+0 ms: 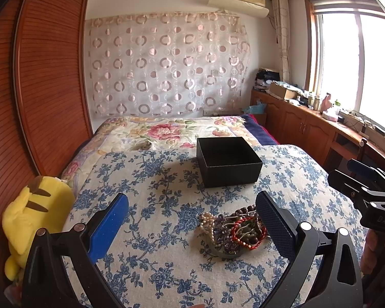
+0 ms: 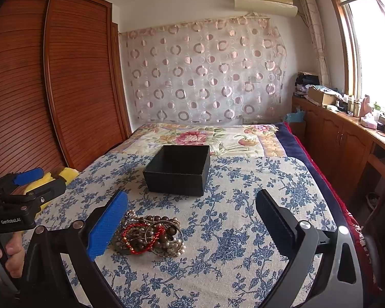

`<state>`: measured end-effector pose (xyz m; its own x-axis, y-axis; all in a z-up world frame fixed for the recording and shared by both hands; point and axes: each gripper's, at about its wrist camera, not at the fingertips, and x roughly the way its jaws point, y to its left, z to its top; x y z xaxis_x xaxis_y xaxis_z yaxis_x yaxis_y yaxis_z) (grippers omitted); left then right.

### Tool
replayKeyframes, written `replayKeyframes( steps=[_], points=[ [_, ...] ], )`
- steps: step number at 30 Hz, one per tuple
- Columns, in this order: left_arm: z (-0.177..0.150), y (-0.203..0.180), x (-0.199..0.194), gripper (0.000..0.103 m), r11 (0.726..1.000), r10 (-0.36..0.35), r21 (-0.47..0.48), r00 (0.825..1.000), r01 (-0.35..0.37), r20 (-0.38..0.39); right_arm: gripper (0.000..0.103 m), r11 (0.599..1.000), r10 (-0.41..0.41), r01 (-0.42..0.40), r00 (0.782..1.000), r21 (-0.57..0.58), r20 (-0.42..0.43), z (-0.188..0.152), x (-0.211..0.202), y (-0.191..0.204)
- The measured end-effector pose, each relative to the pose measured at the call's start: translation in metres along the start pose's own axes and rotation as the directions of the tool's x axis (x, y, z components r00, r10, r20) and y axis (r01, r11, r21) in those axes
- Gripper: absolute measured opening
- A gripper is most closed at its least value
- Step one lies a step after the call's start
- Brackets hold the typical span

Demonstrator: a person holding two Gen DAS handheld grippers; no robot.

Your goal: Organize jewelry

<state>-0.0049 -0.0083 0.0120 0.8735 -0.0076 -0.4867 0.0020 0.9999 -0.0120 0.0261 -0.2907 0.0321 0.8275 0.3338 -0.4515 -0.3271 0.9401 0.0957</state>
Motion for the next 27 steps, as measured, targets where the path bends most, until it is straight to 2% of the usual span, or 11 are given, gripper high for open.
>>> replayKeyframes(
  steps=[27],
  points=[
    [-0.0011, 0.0016, 0.0011, 0.096, 1.0, -0.003, -0.003, 1.0, 0.003, 0.0, 0.101, 1.0, 0.001, -0.001, 1.0, 0.003, 0.0, 0.0016, -0.0004, 0.0029]
  ],
)
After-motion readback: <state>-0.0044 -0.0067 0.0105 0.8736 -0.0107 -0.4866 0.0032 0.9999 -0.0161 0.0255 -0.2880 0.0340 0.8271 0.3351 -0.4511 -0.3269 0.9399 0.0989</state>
